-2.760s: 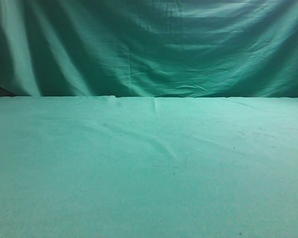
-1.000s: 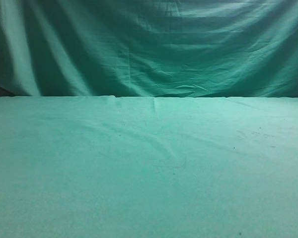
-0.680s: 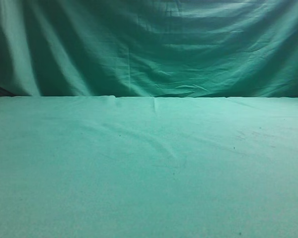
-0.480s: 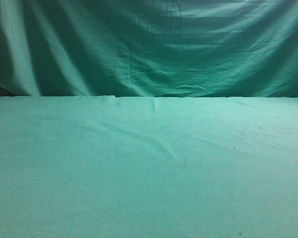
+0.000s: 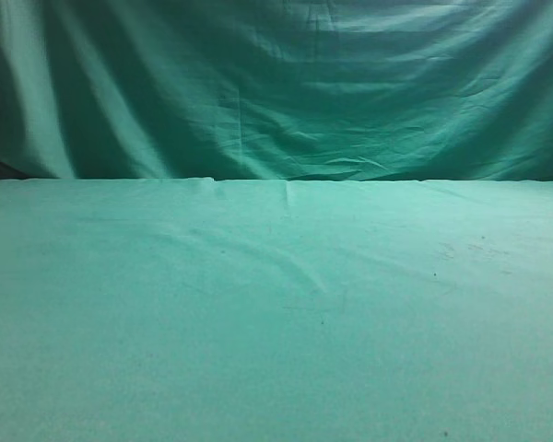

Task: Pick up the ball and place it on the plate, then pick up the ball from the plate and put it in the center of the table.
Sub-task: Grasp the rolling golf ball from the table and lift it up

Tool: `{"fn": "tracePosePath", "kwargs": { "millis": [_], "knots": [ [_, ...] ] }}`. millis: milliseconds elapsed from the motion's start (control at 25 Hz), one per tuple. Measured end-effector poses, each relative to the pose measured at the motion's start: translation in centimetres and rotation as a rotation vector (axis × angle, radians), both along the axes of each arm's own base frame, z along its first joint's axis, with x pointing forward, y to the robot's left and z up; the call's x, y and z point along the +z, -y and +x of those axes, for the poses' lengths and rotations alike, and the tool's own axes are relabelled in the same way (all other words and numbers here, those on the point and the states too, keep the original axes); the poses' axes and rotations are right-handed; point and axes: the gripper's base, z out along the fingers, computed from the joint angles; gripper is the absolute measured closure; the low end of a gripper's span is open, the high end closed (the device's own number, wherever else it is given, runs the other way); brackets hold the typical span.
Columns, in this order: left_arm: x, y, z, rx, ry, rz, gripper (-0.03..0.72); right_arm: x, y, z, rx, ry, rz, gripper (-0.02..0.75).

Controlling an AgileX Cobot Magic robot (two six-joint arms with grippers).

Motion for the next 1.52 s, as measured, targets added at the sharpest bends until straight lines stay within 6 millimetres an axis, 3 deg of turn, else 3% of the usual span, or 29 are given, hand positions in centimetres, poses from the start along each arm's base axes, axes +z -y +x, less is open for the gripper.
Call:
{"fn": "tracePosePath", "kwargs": {
  "millis": [240, 360, 480, 640, 840, 960, 1240, 1520],
  "knots": [
    [6.0, 2.4, 0.7, -0.205, 0.101, -0.207, 0.356, 0.0, 0.0, 0.0, 0.001, -0.003, -0.001, 0.738],
    [8.5, 3.2, -0.2, -0.273, 0.156, -0.257, 0.566, -0.1, 0.0, -0.1, 0.003, -0.012, -0.007, 0.738],
    [10.2, 3.5, -1.4, -0.31, 0.174, -0.247, 0.688, -0.1, 0.1, -0.2, 0.005, -0.019, -0.011, 0.738],
    [12.8, 3.8, -3.6, -0.333, 0.228, -0.231, 0.688, -0.1, 0.1, -0.2, 0.008, -0.023, -0.017, 0.738],
    [16.4, 4.2, -7.6, -0.357, 0.332, -0.18, 0.688, -0.1, 0.2, -0.3, 0.014, -0.039, -0.029, 0.738],
    [16.9, 5.4, -10.2, -0.382, 0.388, -0.13, 0.688, 0.0, 0.2, -0.3, 0.017, -0.044, -0.04, 0.738],
    [13.8, 8.2, -15.4, -0.448, 0.44, -0.131, 0.688, -0.2, 1.2, -0.4, -0.14, -0.094, -0.084, 0.738],
    [11.4, 7.8, -19.6, -0.425, 0.485, -0.112, 0.688, -0.6, 1.5, -0.4, -0.241, -0.136, -0.089, 0.738]
  ]
}}
